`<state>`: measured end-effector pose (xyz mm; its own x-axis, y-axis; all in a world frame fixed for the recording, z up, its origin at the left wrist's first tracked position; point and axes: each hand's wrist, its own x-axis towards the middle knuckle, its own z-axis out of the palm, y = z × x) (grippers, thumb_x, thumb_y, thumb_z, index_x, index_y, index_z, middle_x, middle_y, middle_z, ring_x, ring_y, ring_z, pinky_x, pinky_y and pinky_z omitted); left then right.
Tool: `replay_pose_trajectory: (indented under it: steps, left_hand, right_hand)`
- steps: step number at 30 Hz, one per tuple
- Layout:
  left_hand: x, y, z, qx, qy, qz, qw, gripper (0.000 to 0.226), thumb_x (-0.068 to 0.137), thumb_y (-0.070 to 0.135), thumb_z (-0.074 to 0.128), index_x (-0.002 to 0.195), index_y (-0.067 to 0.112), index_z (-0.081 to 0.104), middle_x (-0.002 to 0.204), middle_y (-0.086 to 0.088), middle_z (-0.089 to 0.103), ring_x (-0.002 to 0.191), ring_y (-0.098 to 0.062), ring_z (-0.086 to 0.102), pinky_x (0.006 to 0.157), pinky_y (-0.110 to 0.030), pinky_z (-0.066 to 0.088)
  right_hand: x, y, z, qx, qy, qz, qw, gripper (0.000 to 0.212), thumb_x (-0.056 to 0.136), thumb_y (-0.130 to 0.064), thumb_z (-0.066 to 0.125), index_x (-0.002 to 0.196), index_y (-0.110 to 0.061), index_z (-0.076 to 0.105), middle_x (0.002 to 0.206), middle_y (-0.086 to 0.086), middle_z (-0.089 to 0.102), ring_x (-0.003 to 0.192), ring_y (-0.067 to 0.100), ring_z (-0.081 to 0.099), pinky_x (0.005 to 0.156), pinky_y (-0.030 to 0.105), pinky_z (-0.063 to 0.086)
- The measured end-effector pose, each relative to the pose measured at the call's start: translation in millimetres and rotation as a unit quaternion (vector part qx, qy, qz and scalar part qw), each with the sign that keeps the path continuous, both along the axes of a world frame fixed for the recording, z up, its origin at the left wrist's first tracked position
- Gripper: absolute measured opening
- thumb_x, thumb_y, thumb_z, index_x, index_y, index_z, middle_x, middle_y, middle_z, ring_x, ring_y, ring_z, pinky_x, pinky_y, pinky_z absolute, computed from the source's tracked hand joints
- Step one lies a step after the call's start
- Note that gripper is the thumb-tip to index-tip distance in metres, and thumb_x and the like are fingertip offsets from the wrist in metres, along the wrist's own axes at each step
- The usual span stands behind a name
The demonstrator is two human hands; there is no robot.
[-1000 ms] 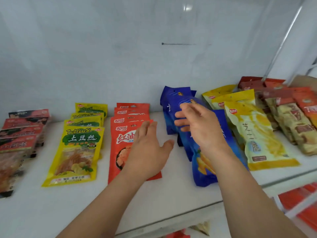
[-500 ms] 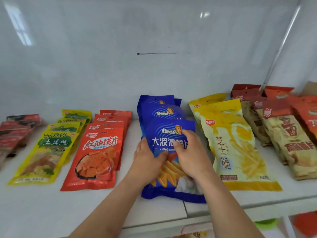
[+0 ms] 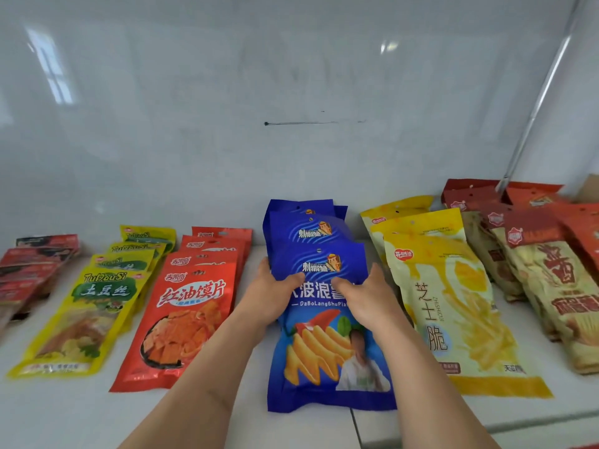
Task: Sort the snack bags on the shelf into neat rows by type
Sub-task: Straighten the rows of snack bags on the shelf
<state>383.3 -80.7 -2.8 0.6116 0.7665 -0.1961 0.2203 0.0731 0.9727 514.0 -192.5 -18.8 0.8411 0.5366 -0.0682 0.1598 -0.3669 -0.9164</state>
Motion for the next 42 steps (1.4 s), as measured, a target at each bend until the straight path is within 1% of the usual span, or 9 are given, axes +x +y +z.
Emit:
replay_pose_trajectory:
  steps: [6, 10, 13, 15, 17, 20, 25, 34, 42]
  left_hand:
    - [2.6, 16.1, -5.6, 0.049, 0.028, -0.025, 0.998, 0.044, 0.092, 0.038, 0.068, 0.129, 0.020, 0.052, 0.111, -0.002, 0.073, 0.091, -0.018, 0.074, 0.085, -0.042, 0.061]
    - [5.0, 23.7, -3.7, 0.073, 0.045, -0.012, 0.996, 0.057, 0.090, 0.041, 0.070, 0.134, 0.017, 0.043, 0.124, -0.006, 0.066, 0.093, -0.016, 0.071, 0.065, -0.027, 0.060]
    - [6.3, 22.4, -3.4, 0.163, 0.084, 0.014, 0.983, 0.088, 0.088, 0.049, 0.069, 0.154, 0.018, 0.020, 0.154, -0.010, 0.039, 0.128, -0.026, 0.054, 0.095, -0.042, 0.056]
    - [0.8, 9.7, 0.2, 0.294, 0.141, 0.026, 0.945, 0.093, 0.093, 0.051, 0.060, 0.158, 0.015, 0.005, 0.164, -0.009, 0.016, 0.149, -0.028, 0.024, 0.119, -0.042, 0.030]
    - [-8.8, -14.2, 0.5, 0.426, 0.167, 0.024, 0.889, 0.084, 0.097, 0.053, 0.048, 0.159, 0.015, 0.006, 0.166, -0.007, 0.010, 0.153, -0.026, 0.009, 0.122, -0.039, 0.014]
    - [-20.8, -54.4, -8.1, 0.539, 0.204, -0.008, 0.817, 0.071, 0.092, 0.062, 0.032, 0.153, 0.025, 0.034, 0.162, -0.005, 0.029, 0.150, -0.035, 0.023, 0.116, -0.056, 0.025]
    - [-25.8, -65.7, -19.1, 0.500, 0.331, -0.151, 0.786, 0.075, 0.093, 0.074, 0.010, 0.157, 0.037, -0.001, 0.167, 0.003, -0.013, 0.150, -0.031, -0.024, 0.118, -0.060, -0.010]
    - [-21.7, -53.5, -23.8, 0.472, 0.349, -0.164, 0.793, 0.075, 0.091, 0.076, 0.007, 0.155, 0.039, -0.004, 0.167, 0.004, -0.013, 0.150, -0.032, -0.023, 0.117, -0.065, -0.002]
    - [-20.3, -52.7, -25.0, 0.457, 0.330, -0.154, 0.811, 0.093, 0.070, 0.077, -0.010, 0.155, 0.040, -0.005, 0.166, 0.007, -0.011, 0.150, -0.029, -0.021, 0.118, -0.061, 0.002]
  right_hand:
    - [-0.8, 14.0, -3.8, 0.007, 0.005, 0.009, 1.000, 0.052, 0.081, -0.044, 0.078, 0.118, -0.017, 0.054, 0.106, 0.000, 0.071, 0.078, 0.011, 0.070, 0.058, 0.024, 0.054]
    - [-0.8, 19.4, -2.6, -0.019, -0.018, -0.004, 1.000, 0.062, 0.077, -0.056, 0.076, 0.121, -0.021, 0.050, 0.111, -0.001, 0.069, 0.088, 0.015, 0.071, 0.078, 0.039, 0.061]
    - [1.4, 24.9, 13.3, -0.086, -0.137, -0.008, 0.987, 0.083, 0.082, -0.063, 0.065, 0.145, -0.021, 0.032, 0.144, 0.005, 0.049, 0.125, 0.025, 0.054, 0.100, 0.042, 0.049]
    - [4.1, 32.3, 30.2, -0.138, -0.241, -0.007, 0.961, 0.089, 0.090, -0.064, 0.053, 0.156, -0.018, 0.014, 0.161, 0.006, 0.024, 0.146, 0.027, 0.029, 0.115, 0.045, 0.031]
    - [10.4, 45.1, 46.5, -0.158, -0.323, 0.009, 0.933, 0.083, 0.094, -0.064, 0.043, 0.157, -0.022, 0.011, 0.165, 0.003, 0.015, 0.151, 0.026, 0.016, 0.119, 0.048, 0.019]
    - [21.1, 73.4, 57.8, -0.187, -0.401, 0.094, 0.892, 0.072, 0.097, -0.065, 0.032, 0.157, -0.031, 0.013, 0.166, -0.002, 0.011, 0.152, 0.024, 0.007, 0.119, 0.049, 0.013]
    - [30.2, 106.1, 45.8, -0.272, -0.414, 0.177, 0.850, 0.073, 0.092, -0.075, 0.018, 0.156, -0.040, 0.015, 0.166, -0.007, 0.009, 0.152, 0.026, 0.003, 0.119, 0.051, 0.011]
    - [34.5, 130.3, 38.4, -0.345, -0.387, 0.191, 0.833, 0.082, 0.084, -0.085, 0.015, 0.152, -0.041, 0.026, 0.163, -0.001, 0.020, 0.148, 0.032, 0.018, 0.116, 0.055, 0.017]
    - [35.0, 139.2, 34.3, -0.378, -0.369, 0.200, 0.825, 0.082, 0.083, -0.086, 0.012, 0.148, -0.043, 0.037, 0.158, 0.002, 0.034, 0.142, 0.035, 0.030, 0.115, 0.056, 0.020]
